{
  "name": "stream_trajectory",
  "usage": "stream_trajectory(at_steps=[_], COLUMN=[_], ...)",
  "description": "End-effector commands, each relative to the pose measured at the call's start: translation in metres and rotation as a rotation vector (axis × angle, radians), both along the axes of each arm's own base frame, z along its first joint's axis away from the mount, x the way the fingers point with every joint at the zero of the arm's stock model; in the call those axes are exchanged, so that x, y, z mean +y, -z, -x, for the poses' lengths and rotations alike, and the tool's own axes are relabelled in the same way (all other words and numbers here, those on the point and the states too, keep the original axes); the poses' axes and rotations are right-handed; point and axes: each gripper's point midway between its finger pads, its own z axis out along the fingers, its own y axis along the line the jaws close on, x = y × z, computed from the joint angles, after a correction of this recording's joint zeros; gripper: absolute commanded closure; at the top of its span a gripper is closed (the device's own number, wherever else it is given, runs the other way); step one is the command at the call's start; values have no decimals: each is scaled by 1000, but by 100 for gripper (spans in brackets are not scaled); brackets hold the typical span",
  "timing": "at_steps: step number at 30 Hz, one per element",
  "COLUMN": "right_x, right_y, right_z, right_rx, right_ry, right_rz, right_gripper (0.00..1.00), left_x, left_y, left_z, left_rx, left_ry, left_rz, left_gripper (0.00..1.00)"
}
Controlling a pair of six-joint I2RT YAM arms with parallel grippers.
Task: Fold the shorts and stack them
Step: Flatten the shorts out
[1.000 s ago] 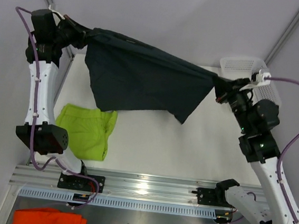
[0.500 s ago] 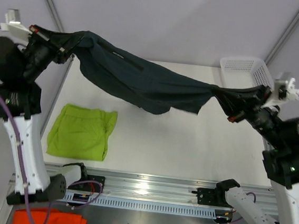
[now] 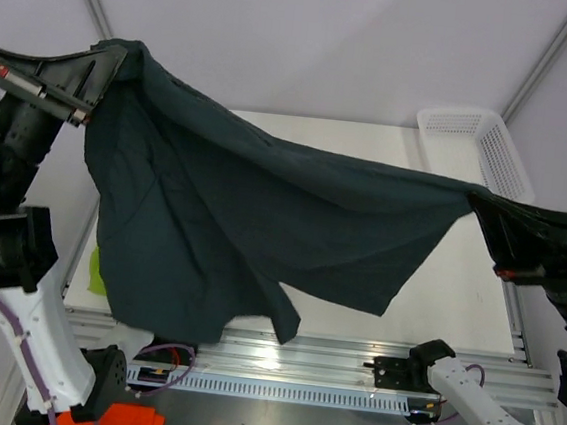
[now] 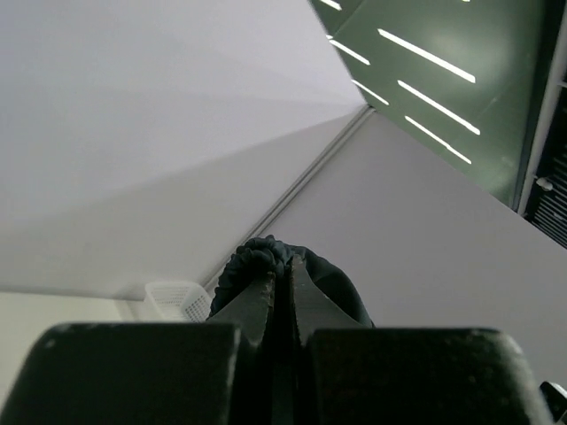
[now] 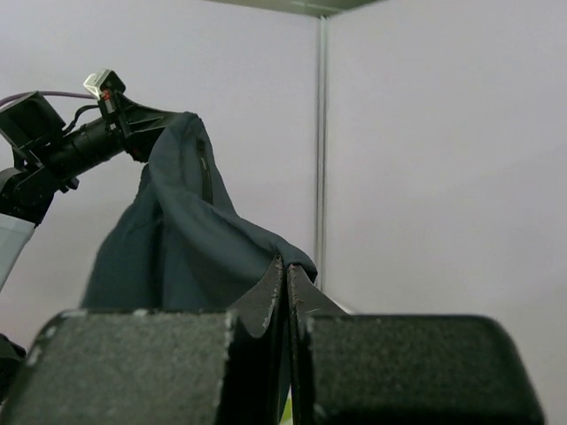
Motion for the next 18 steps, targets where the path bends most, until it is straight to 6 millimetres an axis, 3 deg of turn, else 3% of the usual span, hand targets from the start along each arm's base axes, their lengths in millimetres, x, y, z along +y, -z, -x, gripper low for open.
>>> stream_trajectory(at_steps=[1, 6, 8, 10, 11, 12, 13, 14, 15, 16, 17, 18], right_x=[17, 35, 34, 42, 28, 23, 26, 4, -4, -7, -14, -15], right_y=[40, 66, 67, 72, 65, 55, 55, 50, 46, 34, 30, 7], right_z=[-79, -137, -156, -180, -196, -202, -221, -238, -260, -265, -277, -274], right_rx=[205, 284, 290, 315, 323, 317, 316, 375, 380, 339, 356, 305], right_ry=[89, 127, 151, 113, 133, 114, 44, 46, 33, 15, 19, 17], right_rz=[41, 70, 66, 84, 40, 21, 33, -40, -61, -68, -91, -88], right_gripper=[100, 100, 100, 100, 100, 100, 100, 100, 100, 100, 100, 100], left_x=[23, 32, 37, 34, 35, 28, 26, 23, 22, 23, 23, 20], left_y=[35, 63, 75, 75, 86, 68, 69, 88, 52, 53, 54, 34], left_z=[-86, -136, -161, -176, -199, -199, -211, -246, -240, -255, -283, -284], left_rx=[160, 224, 246, 242, 277, 239, 249, 306, 224, 236, 225, 169], left_ry=[-16, -6, -18, -13, -11, 3, 8, 20, 27, 25, 39, 74], left_rz=[73, 96, 98, 103, 109, 101, 104, 112, 113, 128, 139, 166], left_gripper=[100, 100, 100, 100, 100, 100, 100, 100, 100, 100, 100, 100])
